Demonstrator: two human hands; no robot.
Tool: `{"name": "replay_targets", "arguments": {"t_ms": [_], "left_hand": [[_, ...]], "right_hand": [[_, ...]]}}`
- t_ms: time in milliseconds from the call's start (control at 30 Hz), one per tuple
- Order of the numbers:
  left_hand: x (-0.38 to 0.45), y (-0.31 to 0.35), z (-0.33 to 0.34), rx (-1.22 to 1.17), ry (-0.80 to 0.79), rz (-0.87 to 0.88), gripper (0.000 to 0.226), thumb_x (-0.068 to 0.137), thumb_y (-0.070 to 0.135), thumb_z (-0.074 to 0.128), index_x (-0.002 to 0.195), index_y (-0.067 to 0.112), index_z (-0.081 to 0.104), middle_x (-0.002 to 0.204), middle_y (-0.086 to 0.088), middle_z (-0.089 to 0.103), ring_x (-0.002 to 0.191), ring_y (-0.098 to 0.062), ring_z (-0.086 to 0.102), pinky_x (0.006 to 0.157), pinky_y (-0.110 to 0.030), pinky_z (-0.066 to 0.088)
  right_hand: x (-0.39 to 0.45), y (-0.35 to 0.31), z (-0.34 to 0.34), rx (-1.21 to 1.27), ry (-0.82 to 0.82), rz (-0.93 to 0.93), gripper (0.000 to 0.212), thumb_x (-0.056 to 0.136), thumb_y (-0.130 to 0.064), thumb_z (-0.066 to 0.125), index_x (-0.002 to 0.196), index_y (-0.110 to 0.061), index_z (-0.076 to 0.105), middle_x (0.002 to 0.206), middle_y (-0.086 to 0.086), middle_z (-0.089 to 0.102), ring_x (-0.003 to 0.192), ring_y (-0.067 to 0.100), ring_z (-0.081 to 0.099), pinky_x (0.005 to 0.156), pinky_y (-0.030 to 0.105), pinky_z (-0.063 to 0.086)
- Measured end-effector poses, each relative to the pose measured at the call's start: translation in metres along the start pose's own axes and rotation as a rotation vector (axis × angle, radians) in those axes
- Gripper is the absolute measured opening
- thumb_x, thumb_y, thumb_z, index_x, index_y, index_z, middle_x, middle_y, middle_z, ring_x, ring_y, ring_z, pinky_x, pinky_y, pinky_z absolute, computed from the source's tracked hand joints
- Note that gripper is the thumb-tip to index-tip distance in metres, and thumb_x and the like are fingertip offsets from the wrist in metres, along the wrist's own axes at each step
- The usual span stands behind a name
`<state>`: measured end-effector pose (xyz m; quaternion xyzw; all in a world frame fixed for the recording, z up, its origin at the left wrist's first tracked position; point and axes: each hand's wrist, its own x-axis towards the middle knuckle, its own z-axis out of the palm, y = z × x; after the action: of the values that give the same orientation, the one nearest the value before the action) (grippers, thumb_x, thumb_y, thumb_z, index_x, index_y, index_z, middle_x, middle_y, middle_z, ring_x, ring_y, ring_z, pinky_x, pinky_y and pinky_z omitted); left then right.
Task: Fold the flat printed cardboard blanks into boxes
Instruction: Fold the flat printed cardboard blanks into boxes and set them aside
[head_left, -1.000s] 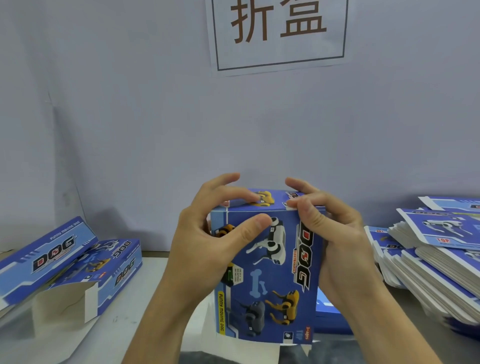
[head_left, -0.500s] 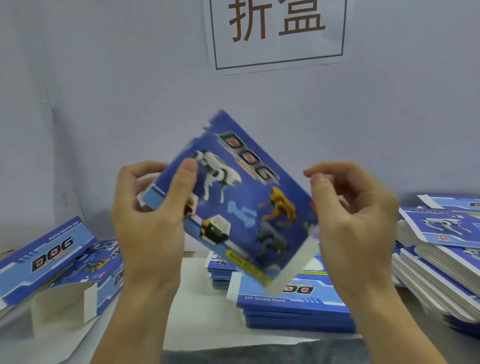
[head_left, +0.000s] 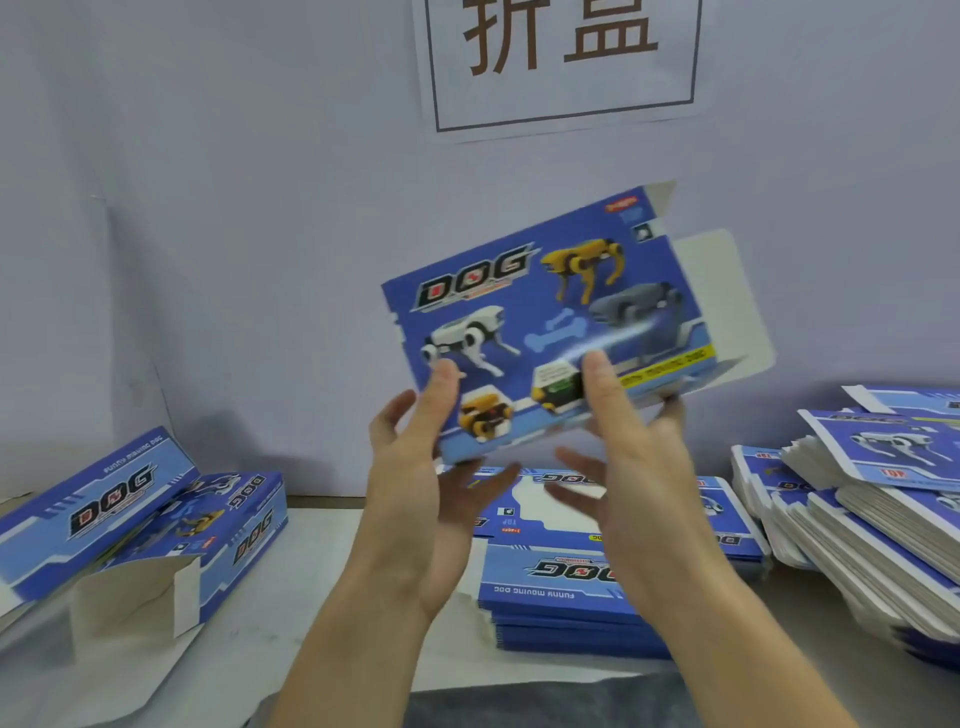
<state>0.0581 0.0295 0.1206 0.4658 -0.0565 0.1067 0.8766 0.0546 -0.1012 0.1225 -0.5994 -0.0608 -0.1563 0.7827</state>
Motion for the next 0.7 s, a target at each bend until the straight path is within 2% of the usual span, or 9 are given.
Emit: {"name": "replay_targets", "arguments": {"t_ms": [100,233,300,367,400,467,533,633,700], "left_hand": [[-0.002,0.003,-0.008,0.166,-0.123,-0.104,0.075,0.067,0.041,0.083,0.133,0.020,0.055,0.103,-0.006,0.076,0.088,-0.025,0.073,0.071,-0.046,0.058],[0.004,0.008,-0.020,0.350,-0.051,-0.012,0.085,0.064,0.058,0.085,0.139,0.031,0.052,0.116,0.001,0.073,0.108,-0.019,0.067,0.100,-0.048,0.048],[0.007,0.012,-0.026,0.427,0.003,0.086,0.093,0.059,0.063,0.083,0.141,0.043,0.045,0.130,-0.001,0.066,0.114,-0.020,0.067,0.104,-0.052,0.048],[0.008,0.015,-0.032,0.492,-0.005,0.149,0.089,0.060,0.069,0.083,0.138,0.051,0.044,0.140,0.000,0.058,0.124,-0.022,0.060,0.103,-0.052,0.049],[0.007,0.015,-0.033,0.481,-0.061,0.168,0.084,0.062,0.069,0.080,0.137,0.052,0.045,0.138,0.000,0.060,0.121,-0.022,0.063,0.100,-0.051,0.052],[0.005,0.013,-0.032,0.419,-0.172,0.183,0.072,0.066,0.060,0.086,0.129,0.049,0.053,0.116,-0.002,0.073,0.099,-0.021,0.074,0.080,-0.041,0.061],[0.003,0.008,-0.027,0.416,-0.179,0.253,0.055,0.065,0.051,0.083,0.115,0.046,0.062,0.096,0.001,0.077,0.081,-0.019,0.076,0.062,-0.030,0.060],[0.003,-0.002,-0.019,0.406,-0.188,0.338,0.048,0.074,0.037,0.077,0.116,0.051,0.059,0.093,0.004,0.077,0.071,-0.018,0.075,0.057,-0.025,0.059],[0.002,-0.008,-0.017,0.411,-0.264,0.334,0.063,0.081,0.029,0.073,0.128,0.060,0.045,0.103,0.010,0.076,0.078,-0.020,0.077,0.060,-0.027,0.060]], "right_hand": [[0.011,-0.003,-0.018,0.140,0.035,-0.159,0.081,0.071,-0.052,0.074,0.141,-0.042,0.034,0.096,-0.011,0.077,0.089,0.019,0.076,0.071,0.035,0.062],[0.018,-0.007,-0.037,-0.094,-0.087,-0.131,0.102,0.053,-0.059,0.077,0.143,-0.051,0.029,0.093,-0.008,0.077,0.083,0.014,0.075,0.064,0.027,0.058],[0.020,-0.005,-0.043,-0.156,-0.155,-0.092,0.103,0.053,-0.058,0.083,0.142,-0.052,0.031,0.098,0.000,0.077,0.081,0.014,0.074,0.059,0.022,0.055],[0.021,-0.003,-0.048,-0.235,-0.216,-0.108,0.100,0.056,-0.055,0.090,0.138,-0.060,0.033,0.105,0.000,0.073,0.085,0.010,0.074,0.064,0.022,0.054],[0.020,-0.003,-0.051,-0.285,-0.253,-0.122,0.095,0.057,-0.057,0.086,0.134,-0.067,0.032,0.107,-0.004,0.070,0.086,0.006,0.074,0.070,0.023,0.053],[0.020,-0.001,-0.054,-0.390,-0.391,-0.080,0.090,0.053,-0.065,0.081,0.124,-0.079,0.029,0.108,-0.017,0.064,0.092,0.000,0.071,0.080,0.027,0.052],[0.017,0.002,-0.054,-0.447,-0.499,-0.024,0.089,0.052,-0.070,0.076,0.124,-0.081,0.026,0.112,-0.027,0.061,0.101,0.001,0.069,0.088,0.028,0.052],[0.020,0.009,-0.048,-0.301,-0.434,-0.072,0.087,0.067,-0.061,0.073,0.141,-0.058,0.029,0.135,-0.016,0.055,0.109,0.002,0.066,0.083,0.027,0.056],[0.020,0.010,-0.041,-0.206,-0.325,-0.143,0.080,0.076,-0.065,0.073,0.141,-0.059,0.027,0.132,-0.013,0.057,0.104,0.002,0.068,0.075,0.024,0.058]]}}
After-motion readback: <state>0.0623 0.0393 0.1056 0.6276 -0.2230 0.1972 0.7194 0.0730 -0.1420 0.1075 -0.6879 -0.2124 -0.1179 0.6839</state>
